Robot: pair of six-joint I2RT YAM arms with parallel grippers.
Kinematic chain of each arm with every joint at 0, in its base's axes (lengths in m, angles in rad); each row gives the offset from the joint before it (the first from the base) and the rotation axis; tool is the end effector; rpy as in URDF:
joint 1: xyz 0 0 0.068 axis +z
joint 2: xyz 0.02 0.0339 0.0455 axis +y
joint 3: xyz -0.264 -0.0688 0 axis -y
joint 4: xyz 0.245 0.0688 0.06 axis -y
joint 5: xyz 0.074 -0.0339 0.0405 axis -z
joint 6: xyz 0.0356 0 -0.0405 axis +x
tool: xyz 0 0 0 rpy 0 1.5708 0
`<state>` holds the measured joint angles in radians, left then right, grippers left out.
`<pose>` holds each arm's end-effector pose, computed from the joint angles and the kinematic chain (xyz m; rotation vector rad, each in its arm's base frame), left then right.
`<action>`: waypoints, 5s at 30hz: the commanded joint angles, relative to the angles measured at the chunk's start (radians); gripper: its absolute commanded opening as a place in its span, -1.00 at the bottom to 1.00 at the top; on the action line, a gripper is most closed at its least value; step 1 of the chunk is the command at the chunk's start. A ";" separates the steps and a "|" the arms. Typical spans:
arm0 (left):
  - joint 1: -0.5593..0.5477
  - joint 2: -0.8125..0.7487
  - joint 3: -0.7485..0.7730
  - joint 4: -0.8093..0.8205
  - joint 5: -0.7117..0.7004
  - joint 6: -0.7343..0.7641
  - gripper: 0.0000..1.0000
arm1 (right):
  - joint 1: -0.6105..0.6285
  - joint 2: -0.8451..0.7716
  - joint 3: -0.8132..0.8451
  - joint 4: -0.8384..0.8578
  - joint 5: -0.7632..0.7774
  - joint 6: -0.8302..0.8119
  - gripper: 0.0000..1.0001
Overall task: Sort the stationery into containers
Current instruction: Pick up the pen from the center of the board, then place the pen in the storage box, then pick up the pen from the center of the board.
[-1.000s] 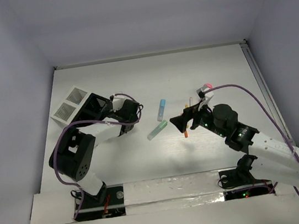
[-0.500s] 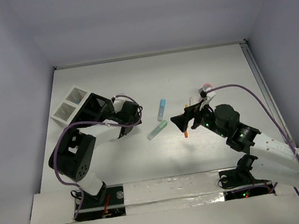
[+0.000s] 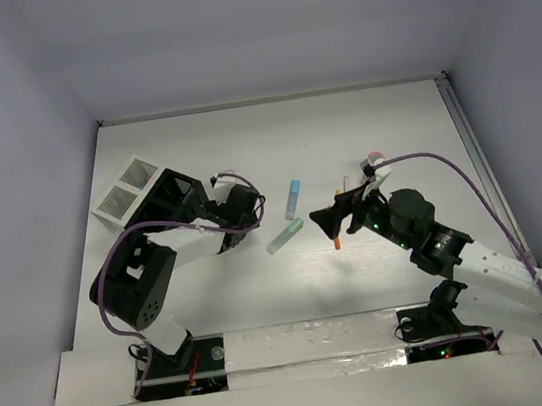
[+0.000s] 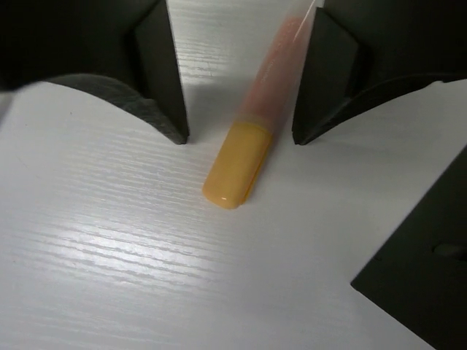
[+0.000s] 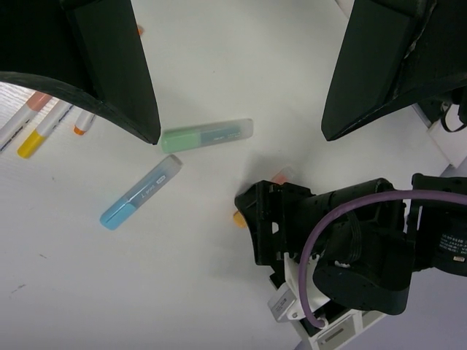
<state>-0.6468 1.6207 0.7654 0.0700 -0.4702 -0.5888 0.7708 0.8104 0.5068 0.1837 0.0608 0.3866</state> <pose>0.2603 -0.1763 0.1569 -0.1575 2.2492 -0.1003 0.1439 0.1368 0.2757 -0.2890 1.7339 0.8075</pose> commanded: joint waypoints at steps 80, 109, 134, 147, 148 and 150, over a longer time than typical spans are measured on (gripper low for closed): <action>0.754 -0.185 0.133 0.275 -0.285 0.438 -0.83 | -0.005 -0.112 -0.005 0.014 -0.102 0.023 1.00; 0.512 -0.366 0.198 0.163 -0.093 0.336 -0.15 | -0.005 -0.115 -0.005 -0.006 -0.021 0.023 1.00; -0.163 0.229 0.461 0.080 0.217 0.184 0.05 | -0.005 -0.234 -0.062 -0.069 0.372 0.080 0.99; -0.163 0.380 0.529 0.051 0.104 0.210 -0.03 | -0.005 -0.200 -0.060 -0.033 0.298 0.061 0.98; -0.163 0.389 0.537 0.047 0.104 0.216 -0.06 | -0.005 -0.194 -0.060 -0.033 0.301 0.060 0.98; -0.163 0.415 0.554 0.047 0.097 0.222 -0.13 | -0.005 -0.188 -0.057 -0.030 0.295 0.061 0.98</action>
<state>-0.8104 2.0167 1.2709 0.1188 -0.3378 -0.3897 0.7708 0.6186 0.4419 0.0978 0.3676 0.4641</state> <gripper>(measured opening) 0.445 0.994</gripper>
